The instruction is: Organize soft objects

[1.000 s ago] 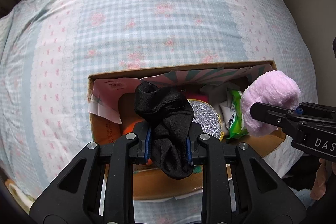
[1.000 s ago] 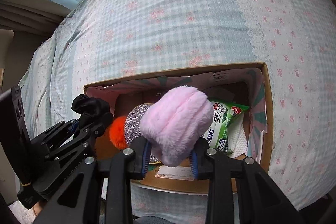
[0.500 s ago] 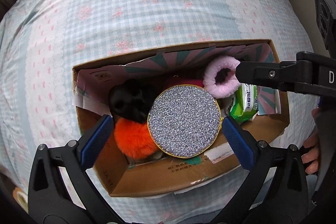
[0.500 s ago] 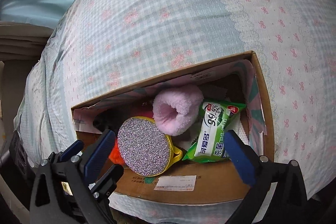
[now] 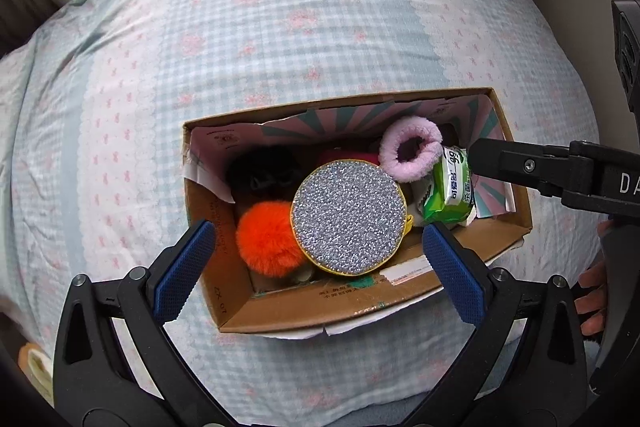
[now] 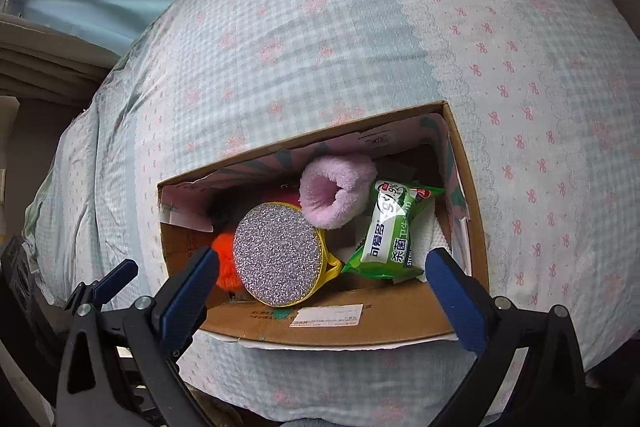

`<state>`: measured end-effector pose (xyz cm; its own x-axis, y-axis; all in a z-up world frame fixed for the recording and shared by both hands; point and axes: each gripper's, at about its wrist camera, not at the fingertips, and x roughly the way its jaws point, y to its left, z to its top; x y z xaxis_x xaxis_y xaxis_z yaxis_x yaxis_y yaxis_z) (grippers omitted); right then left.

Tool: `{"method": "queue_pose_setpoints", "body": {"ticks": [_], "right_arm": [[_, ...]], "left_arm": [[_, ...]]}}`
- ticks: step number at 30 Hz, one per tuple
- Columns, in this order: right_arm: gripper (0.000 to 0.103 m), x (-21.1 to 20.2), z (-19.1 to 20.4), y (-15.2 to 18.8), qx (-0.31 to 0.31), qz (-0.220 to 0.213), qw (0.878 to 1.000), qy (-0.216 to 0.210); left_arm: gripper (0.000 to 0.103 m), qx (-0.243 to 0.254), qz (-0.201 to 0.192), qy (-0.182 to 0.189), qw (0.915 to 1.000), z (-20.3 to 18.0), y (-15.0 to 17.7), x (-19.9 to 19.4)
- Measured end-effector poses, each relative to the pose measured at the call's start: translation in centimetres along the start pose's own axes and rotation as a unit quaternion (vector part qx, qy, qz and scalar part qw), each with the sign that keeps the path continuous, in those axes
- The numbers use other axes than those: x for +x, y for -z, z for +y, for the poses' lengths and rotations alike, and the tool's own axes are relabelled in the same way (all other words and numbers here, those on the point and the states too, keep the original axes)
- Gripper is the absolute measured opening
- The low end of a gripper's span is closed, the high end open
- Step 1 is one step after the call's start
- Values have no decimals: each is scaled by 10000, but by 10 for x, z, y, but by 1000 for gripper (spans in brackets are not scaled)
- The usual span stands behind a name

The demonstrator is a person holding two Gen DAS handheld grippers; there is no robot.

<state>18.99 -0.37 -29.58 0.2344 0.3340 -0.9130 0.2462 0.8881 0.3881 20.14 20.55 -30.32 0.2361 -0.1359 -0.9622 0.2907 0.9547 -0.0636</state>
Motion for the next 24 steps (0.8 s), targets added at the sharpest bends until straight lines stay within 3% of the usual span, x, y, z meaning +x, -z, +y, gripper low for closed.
{"method": "queue_pose_setpoints", "body": {"ticks": [6,11,15,24], "right_arm": [[102,-52,-2,14,-329,-473,9983,37],[102,-118,-9,22,-701,-1001,9924,146],[103,-185,-11,33,-1127,-1715,9778,432],[102,-306,-17,65,-1514,-2976,9377,963]], "left_arm": [[103,-167,-453,-36,9988,-10,12,-46],[103,-490,-981,-148,9939,-20,16,-99],[103,-526,-1652,-371,9842,-35,14,-156],[103,-426,-2827,-381,9575,-95,20,-272]]}}
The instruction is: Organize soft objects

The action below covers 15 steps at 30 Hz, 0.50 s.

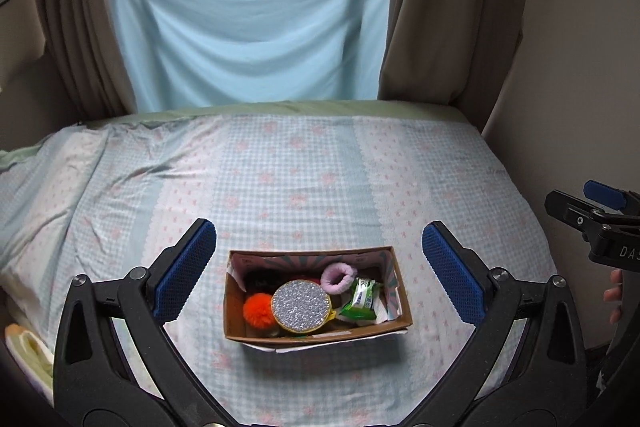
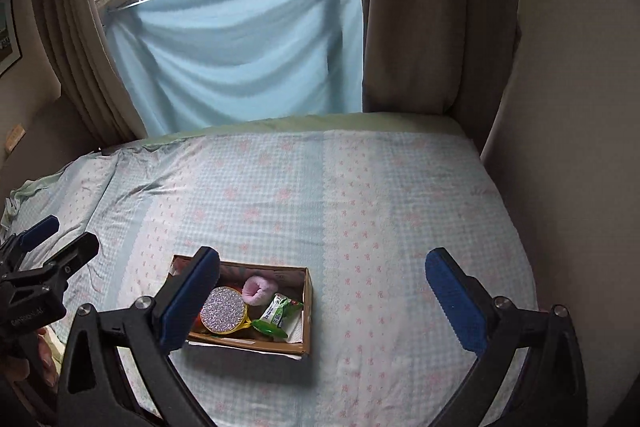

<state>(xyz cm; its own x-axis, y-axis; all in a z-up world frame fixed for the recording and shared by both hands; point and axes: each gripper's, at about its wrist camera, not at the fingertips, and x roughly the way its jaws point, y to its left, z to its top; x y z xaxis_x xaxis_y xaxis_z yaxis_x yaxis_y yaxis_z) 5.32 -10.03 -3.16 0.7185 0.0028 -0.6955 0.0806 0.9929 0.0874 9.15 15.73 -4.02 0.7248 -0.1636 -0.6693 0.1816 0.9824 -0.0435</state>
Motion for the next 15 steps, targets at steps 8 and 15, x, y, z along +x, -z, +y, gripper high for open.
{"method": "queue_pose_setpoints", "body": {"ticks": [8,15], "right_arm": [[102,-54,-18,7,-70,-554,9981,274],[102,-66,-35,15,-16,-665,9971,372]], "left_arm": [[103,40,-606,2,9982,-40,-6,-53],[103,8,-748,-5,9972,-56,6,-66]]}}
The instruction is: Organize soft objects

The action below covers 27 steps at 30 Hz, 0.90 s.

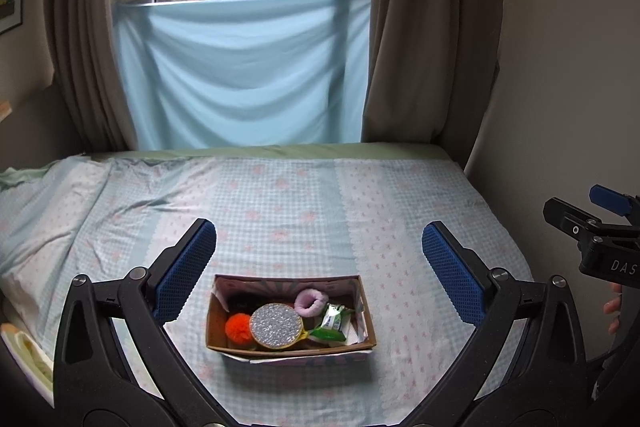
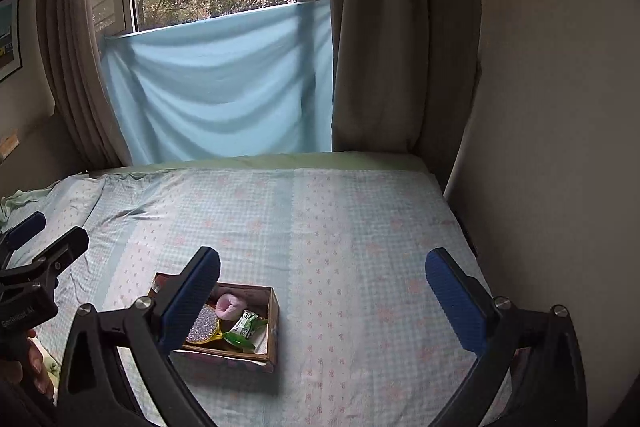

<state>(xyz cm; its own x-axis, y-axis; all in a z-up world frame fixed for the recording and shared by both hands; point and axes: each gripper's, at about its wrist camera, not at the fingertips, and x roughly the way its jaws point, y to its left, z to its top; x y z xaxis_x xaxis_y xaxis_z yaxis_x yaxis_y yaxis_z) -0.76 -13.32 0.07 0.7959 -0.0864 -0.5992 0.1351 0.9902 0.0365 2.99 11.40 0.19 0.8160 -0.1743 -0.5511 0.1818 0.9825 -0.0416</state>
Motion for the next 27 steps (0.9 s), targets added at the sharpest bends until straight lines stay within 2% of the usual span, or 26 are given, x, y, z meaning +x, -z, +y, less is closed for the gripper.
{"method": "queue_pose_setpoints", "body": {"ticks": [27], "right_arm": [[102,-3,-9,0,25,-104,9999,-2]], "left_arm": [[103,26,-73,-163,9998,-9,4,-7]]}}
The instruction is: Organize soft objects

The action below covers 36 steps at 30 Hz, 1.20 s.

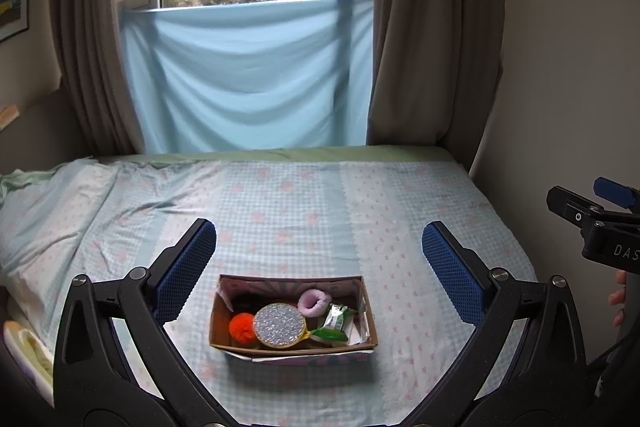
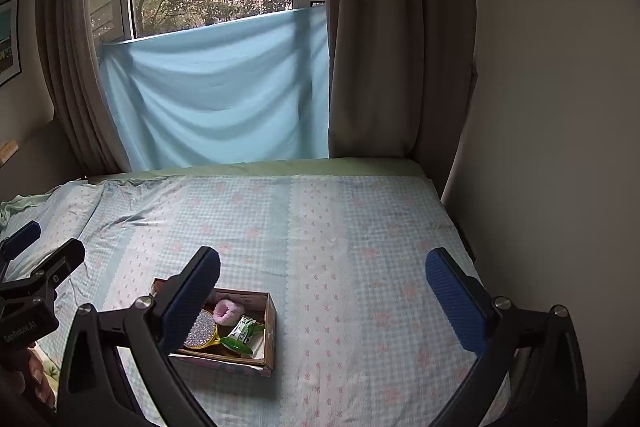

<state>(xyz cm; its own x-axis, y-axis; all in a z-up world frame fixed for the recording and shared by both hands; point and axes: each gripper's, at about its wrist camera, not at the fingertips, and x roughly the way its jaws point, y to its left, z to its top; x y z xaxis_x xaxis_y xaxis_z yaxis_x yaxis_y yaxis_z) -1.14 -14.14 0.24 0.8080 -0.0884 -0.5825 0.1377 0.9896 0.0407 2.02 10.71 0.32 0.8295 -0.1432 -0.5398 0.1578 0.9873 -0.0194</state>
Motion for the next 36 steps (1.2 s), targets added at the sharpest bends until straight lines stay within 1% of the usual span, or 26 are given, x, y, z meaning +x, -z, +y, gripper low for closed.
{"method": "queue_pose_setpoints", "body": {"ticks": [22,26,29,33,36], "right_arm": [[102,8,1,-6,-49,55,10000,-18],[102,12,3,-8,-66,93,9999,-30],[102,15,4,-9,-85,108,9999,-40],[102,21,5,-11,-94,160,9998,-64],[102,29,5,-13,-76,210,9997,-93]], "left_arm": [[103,-31,-52,23,10000,0,-3,6],[103,32,-24,-125,9999,-1,-3,9],[103,83,-136,-271,9995,-2,-3,8],[103,2,-174,-346,9992,1,-4,10],[103,15,-138,-228,9996,3,-7,17]]}}
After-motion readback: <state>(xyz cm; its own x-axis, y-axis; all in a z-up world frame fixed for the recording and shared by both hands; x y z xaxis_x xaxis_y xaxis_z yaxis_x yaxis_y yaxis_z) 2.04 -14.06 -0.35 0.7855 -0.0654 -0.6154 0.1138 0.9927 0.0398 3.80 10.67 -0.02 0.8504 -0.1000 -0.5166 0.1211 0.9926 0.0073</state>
